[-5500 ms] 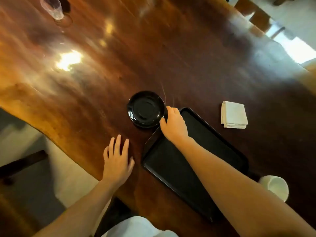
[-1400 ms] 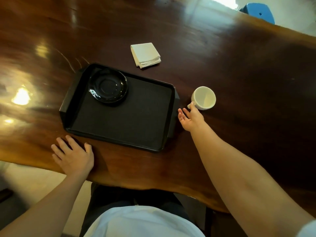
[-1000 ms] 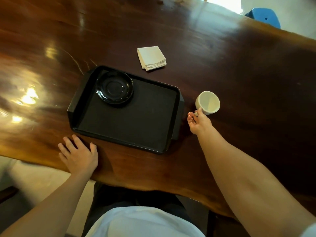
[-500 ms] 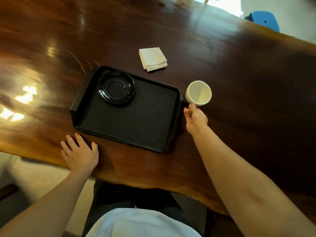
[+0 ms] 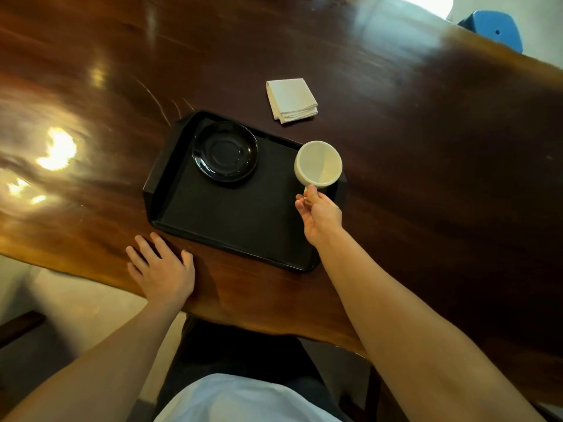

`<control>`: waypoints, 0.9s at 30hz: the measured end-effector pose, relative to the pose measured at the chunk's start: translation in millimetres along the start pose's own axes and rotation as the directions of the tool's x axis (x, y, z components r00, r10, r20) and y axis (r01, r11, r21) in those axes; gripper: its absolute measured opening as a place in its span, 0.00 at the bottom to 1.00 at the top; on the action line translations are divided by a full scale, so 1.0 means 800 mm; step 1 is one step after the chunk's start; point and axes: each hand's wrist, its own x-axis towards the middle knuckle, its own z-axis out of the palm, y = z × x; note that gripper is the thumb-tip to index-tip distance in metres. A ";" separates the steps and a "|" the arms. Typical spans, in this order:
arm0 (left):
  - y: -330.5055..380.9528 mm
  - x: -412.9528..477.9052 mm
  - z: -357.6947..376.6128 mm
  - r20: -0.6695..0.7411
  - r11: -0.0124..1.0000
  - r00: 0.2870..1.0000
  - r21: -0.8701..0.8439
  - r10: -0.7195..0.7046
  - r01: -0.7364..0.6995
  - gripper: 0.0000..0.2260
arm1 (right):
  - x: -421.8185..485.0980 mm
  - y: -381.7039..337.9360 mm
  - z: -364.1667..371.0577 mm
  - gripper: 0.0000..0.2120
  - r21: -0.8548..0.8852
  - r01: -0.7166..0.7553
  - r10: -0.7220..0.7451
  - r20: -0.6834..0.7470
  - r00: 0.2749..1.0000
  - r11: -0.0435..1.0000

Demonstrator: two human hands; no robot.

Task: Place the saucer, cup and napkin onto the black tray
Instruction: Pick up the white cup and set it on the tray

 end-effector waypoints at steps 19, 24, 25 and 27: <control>-0.007 0.000 0.009 -0.060 0.997 0.997 -0.054 0.055 -0.059 0.34 | 0.005 0.037 0.039 0.10 -0.099 -0.107 0.111 0.034 0.993 0.989; -0.008 0.002 0.016 -0.077 0.996 0.996 -0.070 0.055 -0.060 0.34 | 0.007 0.038 0.043 0.15 -0.198 -0.164 0.172 0.024 0.985 0.966; -0.008 0.002 0.018 -0.080 0.996 0.995 -0.073 0.051 -0.057 0.34 | 0.007 0.036 0.043 0.14 -0.223 -0.171 0.183 0.030 0.983 0.960; -0.007 0.002 0.020 -0.094 0.996 0.995 -0.076 0.041 -0.048 0.35 | 0.006 0.031 0.041 0.10 -0.316 -0.166 0.185 0.031 0.982 0.934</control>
